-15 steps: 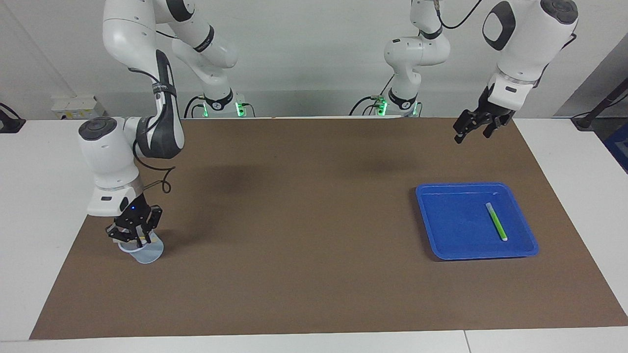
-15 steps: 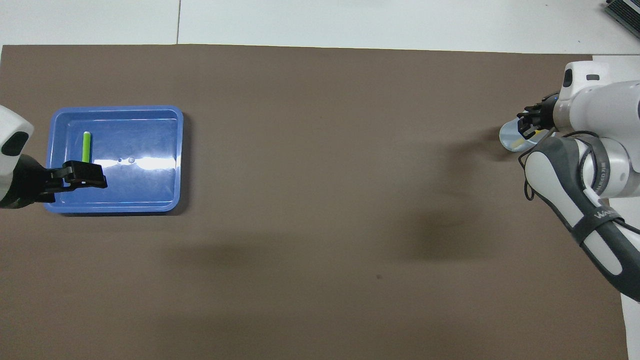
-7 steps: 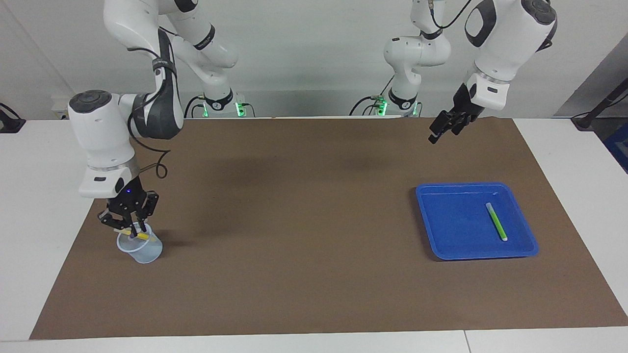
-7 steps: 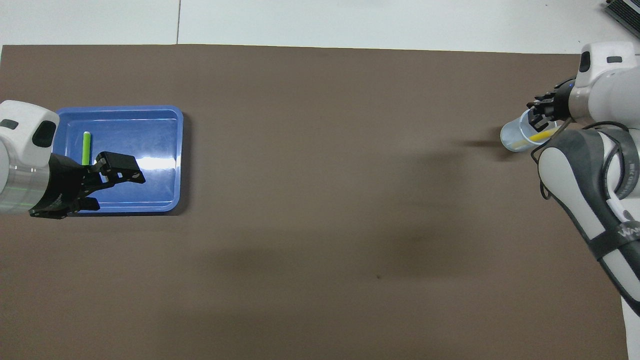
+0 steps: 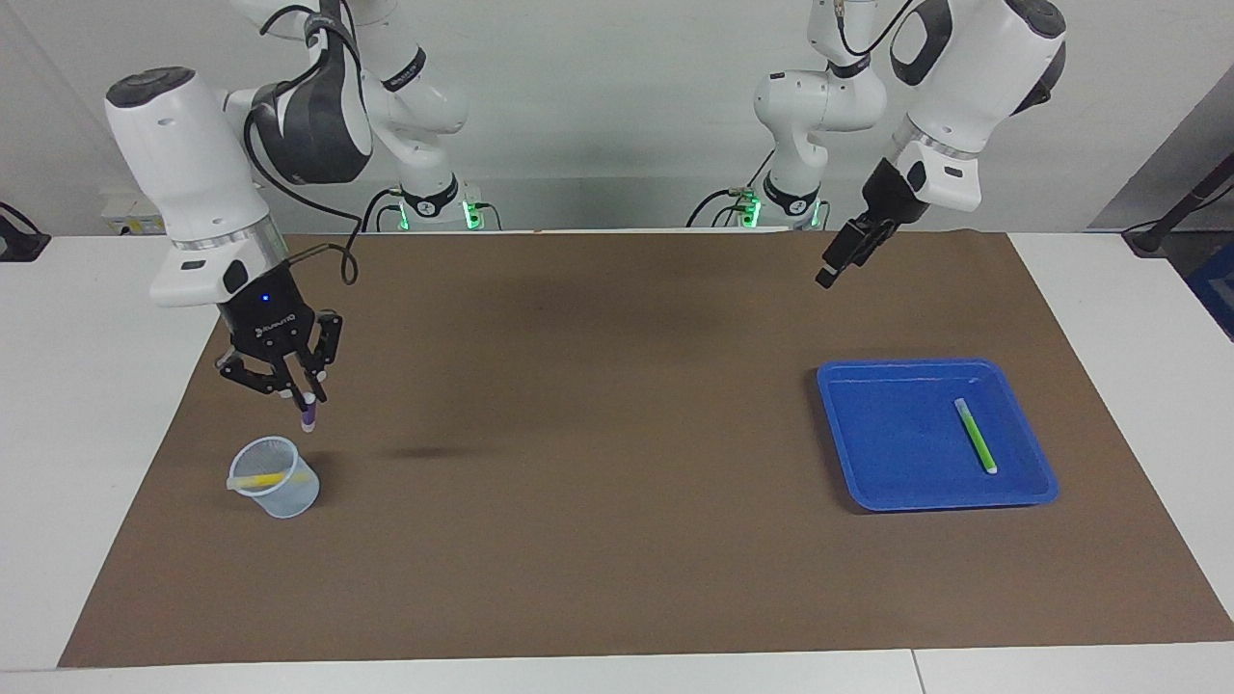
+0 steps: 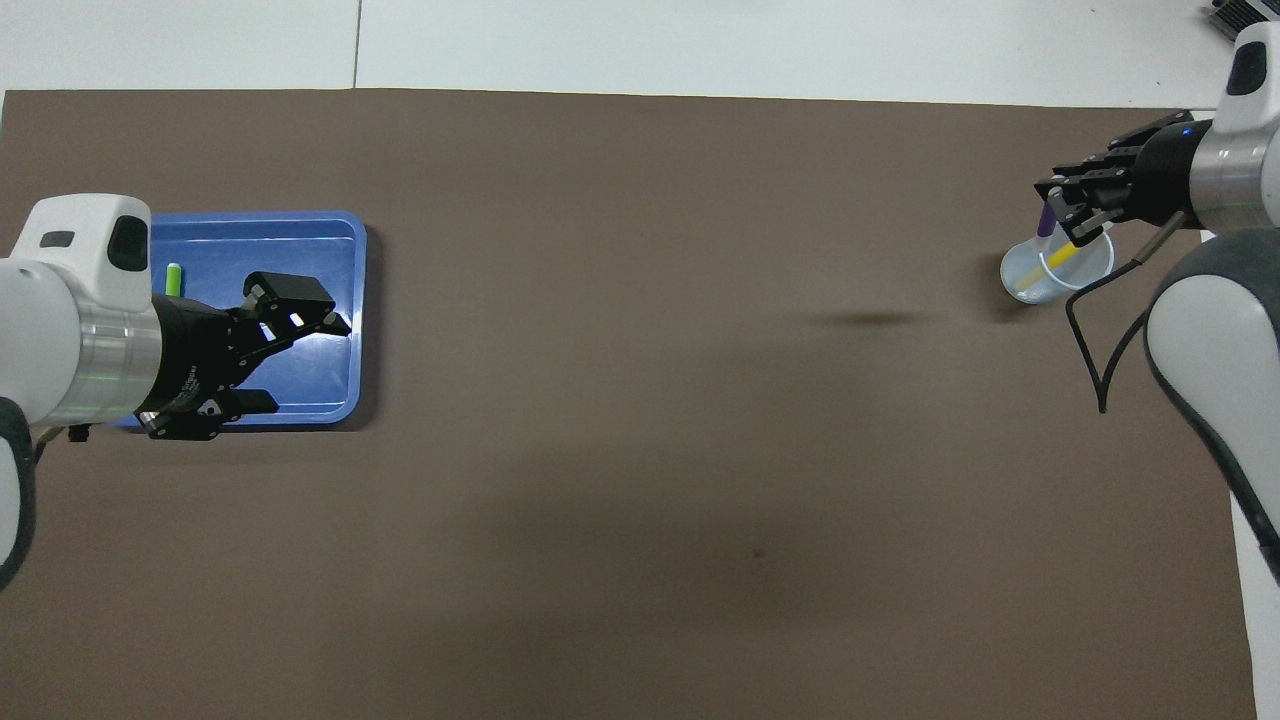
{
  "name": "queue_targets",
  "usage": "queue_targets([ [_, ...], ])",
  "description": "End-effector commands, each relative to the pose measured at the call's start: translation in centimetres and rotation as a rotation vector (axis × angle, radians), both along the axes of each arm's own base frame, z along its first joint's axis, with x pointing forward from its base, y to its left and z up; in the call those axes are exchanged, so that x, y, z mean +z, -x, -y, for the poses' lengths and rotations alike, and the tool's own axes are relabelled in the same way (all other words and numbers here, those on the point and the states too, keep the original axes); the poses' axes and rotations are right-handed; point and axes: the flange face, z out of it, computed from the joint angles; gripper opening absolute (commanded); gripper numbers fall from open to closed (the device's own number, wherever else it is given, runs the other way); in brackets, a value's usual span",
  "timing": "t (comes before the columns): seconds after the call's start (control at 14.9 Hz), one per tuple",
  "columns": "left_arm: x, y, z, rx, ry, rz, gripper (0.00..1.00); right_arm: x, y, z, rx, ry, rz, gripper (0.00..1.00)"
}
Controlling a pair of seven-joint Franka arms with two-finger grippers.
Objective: Right arm passes pens to left for tray arrangement
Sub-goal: 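Lift the purple pen with the right gripper while the left gripper rises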
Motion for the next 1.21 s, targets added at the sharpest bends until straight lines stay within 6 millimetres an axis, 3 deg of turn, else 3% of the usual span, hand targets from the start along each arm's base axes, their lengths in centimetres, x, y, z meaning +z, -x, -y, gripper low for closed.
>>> queue_targets([
  [0.0,-0.7,1.1,1.6,0.115,0.044,0.001,1.0,3.0,0.0,-3.8,0.053,-0.084,0.031,0.0],
  [0.13,-0.9,1.3,2.7,0.185,0.097,-0.009,1.0,3.8,0.2,-5.8,0.007,-0.186,0.037,0.0],
  [0.27,-0.6,1.2,3.6,0.268,0.158,-0.02,1.0,4.9,0.6,-9.5,-0.068,-0.28,0.038,0.0],
  [0.54,-0.2,1.4,6.0,0.39,0.235,-0.023,1.0,7.1,0.9,-13.7,-0.325,-0.5,0.0,0.0],
  [0.67,0.0,1.5,7.5,0.452,0.292,-0.016,1.0,7.7,1.0,-14.7,-0.419,-0.6,-0.019,0.0],
  [1.01,0.6,2.2,11.6,0.646,0.427,-0.006,1.0,9.3,1.9,-19.3,-0.394,-0.658,0.094,0.0],
  [1.14,0.5,2.5,13.0,0.692,0.461,-0.016,1.0,9.8,1.8,-19.6,-0.426,-0.701,0.124,0.0],
])
